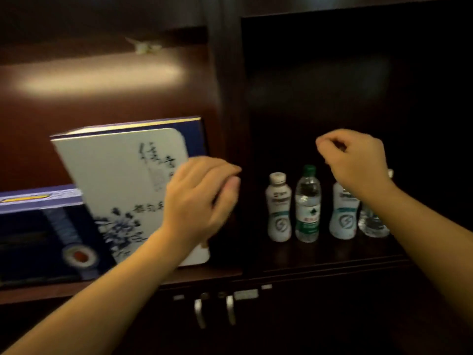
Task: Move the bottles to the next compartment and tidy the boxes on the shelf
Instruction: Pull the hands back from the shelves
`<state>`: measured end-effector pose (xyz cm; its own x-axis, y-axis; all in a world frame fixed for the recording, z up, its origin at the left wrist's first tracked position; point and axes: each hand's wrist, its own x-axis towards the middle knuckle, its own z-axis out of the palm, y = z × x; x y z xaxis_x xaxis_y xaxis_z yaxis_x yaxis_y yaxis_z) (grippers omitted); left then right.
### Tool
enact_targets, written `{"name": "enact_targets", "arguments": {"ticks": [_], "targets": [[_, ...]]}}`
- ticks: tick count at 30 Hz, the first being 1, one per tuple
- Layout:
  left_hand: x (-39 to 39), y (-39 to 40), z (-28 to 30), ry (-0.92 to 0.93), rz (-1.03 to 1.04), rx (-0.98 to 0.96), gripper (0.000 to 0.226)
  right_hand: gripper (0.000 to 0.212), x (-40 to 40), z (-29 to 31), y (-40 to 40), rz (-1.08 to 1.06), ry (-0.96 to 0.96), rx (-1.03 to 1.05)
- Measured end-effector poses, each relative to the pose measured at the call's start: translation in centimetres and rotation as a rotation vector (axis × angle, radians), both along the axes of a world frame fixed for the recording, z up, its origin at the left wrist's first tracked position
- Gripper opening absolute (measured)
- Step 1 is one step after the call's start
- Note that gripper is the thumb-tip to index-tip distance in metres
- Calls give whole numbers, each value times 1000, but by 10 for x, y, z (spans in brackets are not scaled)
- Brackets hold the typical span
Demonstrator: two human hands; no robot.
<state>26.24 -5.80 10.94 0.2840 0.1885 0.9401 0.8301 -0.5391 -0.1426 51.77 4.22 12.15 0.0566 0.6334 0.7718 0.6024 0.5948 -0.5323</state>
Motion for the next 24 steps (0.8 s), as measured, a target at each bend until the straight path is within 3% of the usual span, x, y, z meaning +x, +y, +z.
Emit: {"name": "enact_targets", "arguments": {"ticks": [5, 9, 15, 21, 24], "targets": [[-166, -36, 22, -50, 421, 43, 35, 30, -123, 22, -71, 73, 22, 211], [-252, -40, 43, -115, 648, -119, 52, 44, -214, 33, -93, -16, -172, 220], [-305, -40, 47, -134, 708, -209, 61, 57, -285, 25, -90, -129, -379, 177], [-328, -45, 41, -188, 740, -243, 58, 56, -286, 18, -79, -342, -386, 71], [-335, -50, 41, -177, 736, -244, 56, 48, -278, 28, -86, -293, -294, -56]]}}
